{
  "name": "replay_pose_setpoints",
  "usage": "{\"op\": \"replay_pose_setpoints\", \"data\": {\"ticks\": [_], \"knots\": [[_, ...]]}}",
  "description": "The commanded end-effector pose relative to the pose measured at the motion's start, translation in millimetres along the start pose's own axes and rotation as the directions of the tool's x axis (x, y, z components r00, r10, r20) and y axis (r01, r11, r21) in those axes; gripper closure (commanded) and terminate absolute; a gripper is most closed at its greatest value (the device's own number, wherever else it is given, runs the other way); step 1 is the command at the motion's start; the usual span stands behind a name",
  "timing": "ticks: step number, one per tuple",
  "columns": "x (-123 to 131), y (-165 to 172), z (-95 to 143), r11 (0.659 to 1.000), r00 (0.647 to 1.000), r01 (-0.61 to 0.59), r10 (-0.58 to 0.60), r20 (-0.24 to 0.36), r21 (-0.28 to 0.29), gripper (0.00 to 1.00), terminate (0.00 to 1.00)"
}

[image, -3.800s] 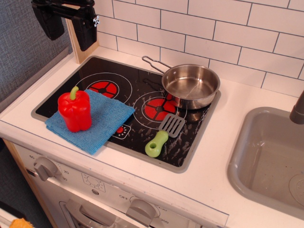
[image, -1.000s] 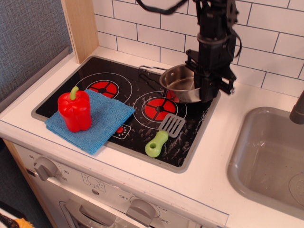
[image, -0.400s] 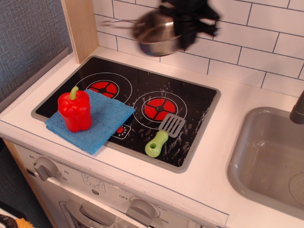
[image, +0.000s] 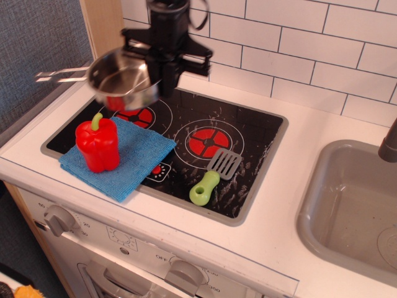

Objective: Move the metal pot to the upper left corner

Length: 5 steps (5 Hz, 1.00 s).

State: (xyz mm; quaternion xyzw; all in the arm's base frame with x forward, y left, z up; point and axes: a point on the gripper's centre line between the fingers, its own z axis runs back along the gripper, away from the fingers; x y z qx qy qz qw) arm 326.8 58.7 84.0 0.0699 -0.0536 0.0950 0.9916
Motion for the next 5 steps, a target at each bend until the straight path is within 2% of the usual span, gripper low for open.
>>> {"op": "replay_pose_setpoints", "data": {"ticks": [1, 2, 4, 5], "knots": [[3, 38, -2, 0.997, 0.998, -0.050, 0.047, 0.037, 0.059, 1.00, 0.00], [20, 51, -12, 0.996, 0.998, -0.047, 0.045, 0.033, 0.080, 1.00, 0.00], [46, 36, -37, 0.996, 0.999, 0.004, -0.006, 0.033, 0.088, 1.00, 0.00], [49, 14, -40, 0.997, 0.998, 0.057, -0.059, 0.029, 0.057, 0.00, 0.00]]}}
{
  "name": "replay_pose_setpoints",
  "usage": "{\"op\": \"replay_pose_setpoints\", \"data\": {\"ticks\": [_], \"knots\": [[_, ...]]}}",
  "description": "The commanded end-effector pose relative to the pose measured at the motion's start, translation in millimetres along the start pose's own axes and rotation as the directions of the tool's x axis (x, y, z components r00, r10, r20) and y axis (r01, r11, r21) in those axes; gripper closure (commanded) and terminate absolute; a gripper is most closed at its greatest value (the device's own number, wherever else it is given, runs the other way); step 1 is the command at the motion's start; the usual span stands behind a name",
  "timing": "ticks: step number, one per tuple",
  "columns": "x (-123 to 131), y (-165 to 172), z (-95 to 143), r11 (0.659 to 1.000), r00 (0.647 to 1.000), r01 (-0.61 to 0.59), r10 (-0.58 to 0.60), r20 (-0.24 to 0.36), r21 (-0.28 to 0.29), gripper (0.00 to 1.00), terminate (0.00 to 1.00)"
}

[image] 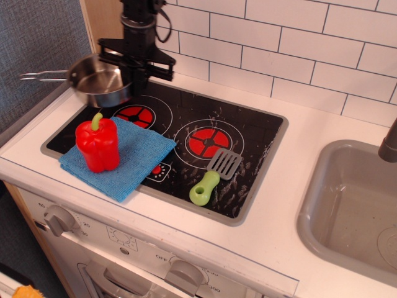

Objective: Move the metal pot to the upper left corner

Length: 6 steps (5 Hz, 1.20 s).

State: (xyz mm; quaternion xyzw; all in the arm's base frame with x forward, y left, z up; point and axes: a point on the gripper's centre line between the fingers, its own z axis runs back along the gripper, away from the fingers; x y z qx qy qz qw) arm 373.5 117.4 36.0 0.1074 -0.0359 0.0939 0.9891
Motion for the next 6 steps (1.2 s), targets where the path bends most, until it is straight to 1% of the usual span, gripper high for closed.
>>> {"op": "replay_pose_setpoints", "data": {"ticks": [1, 2, 3, 4, 5, 6], "knots": [[-1, -39, 27, 0.996, 0.995, 0.076, -0.073, 0.074, -0.045, 0.00, 0.00], [-3, -37, 51, 0.993, 0.987, 0.097, -0.088, 0.131, -0.062, 0.00, 0.00], [-18, -39, 95, 0.974, 0.965, 0.165, -0.126, 0.231, -0.156, 0.00, 0.00], [-31, -44, 96, 0.949, 0.959, 0.217, -0.163, 0.234, -0.228, 0.00, 0.00], [-31, -44, 96, 0.949, 0.959, 0.217, -0.163, 0.234, -0.228, 0.00, 0.00], [-31, -44, 96, 0.949, 0.959, 0.217, -0.163, 0.234, -0.228, 0.00, 1.00]]}}
